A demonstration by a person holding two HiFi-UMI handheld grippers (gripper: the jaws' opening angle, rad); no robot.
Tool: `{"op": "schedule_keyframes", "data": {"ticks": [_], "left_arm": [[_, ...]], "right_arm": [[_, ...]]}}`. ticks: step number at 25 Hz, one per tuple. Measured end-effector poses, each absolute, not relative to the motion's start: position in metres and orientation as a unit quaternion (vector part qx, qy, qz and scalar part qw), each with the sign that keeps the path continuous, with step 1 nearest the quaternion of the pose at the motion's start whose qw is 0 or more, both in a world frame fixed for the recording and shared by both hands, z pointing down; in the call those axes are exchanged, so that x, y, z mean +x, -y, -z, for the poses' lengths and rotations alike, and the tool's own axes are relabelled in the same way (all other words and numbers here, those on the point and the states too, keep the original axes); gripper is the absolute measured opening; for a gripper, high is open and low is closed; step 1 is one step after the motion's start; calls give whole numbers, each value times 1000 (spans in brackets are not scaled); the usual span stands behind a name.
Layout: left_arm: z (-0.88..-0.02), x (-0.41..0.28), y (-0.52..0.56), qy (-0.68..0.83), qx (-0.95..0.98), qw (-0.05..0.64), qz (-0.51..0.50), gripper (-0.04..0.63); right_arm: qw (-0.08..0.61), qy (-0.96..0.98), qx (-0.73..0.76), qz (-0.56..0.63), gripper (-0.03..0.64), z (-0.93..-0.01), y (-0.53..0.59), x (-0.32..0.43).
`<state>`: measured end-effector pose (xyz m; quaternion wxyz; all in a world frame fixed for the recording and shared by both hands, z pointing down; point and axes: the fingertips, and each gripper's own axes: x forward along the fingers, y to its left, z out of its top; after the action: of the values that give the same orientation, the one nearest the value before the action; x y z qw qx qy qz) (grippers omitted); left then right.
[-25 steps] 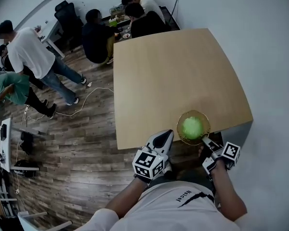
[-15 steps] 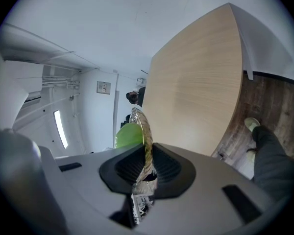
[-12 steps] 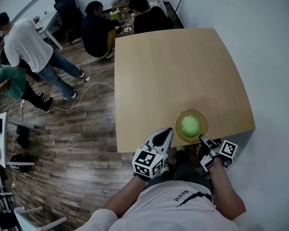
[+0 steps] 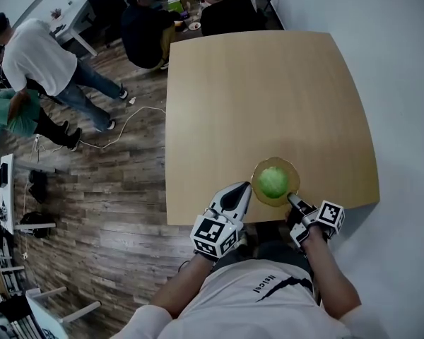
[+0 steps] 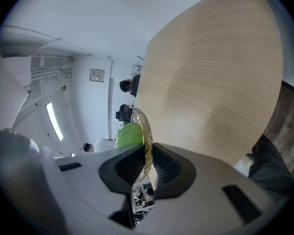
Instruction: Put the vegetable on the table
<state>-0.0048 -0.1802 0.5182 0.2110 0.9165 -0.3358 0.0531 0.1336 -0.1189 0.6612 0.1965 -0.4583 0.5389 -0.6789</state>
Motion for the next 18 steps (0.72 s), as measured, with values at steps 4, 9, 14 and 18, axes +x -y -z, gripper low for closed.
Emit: {"op": "schedule_keyframes", "data": {"ticks": [4,9,14,18], "left_arm": [[-526,8,200,358,906,218,-60,14],[-531,26,228,382,894,224,-64,14],[-565,32,278,402,880,239,-79,14],[-588,39,305,410,873,248,-90,14]], "right_arm": [[176,-538,-446,694,54,-676,137,148],[146,-552,-435,696,54,-684,168,167],[114,-556,-418,709,54,-719,218,166],[99,-557,-409,716,54,-745,243,167]]}}
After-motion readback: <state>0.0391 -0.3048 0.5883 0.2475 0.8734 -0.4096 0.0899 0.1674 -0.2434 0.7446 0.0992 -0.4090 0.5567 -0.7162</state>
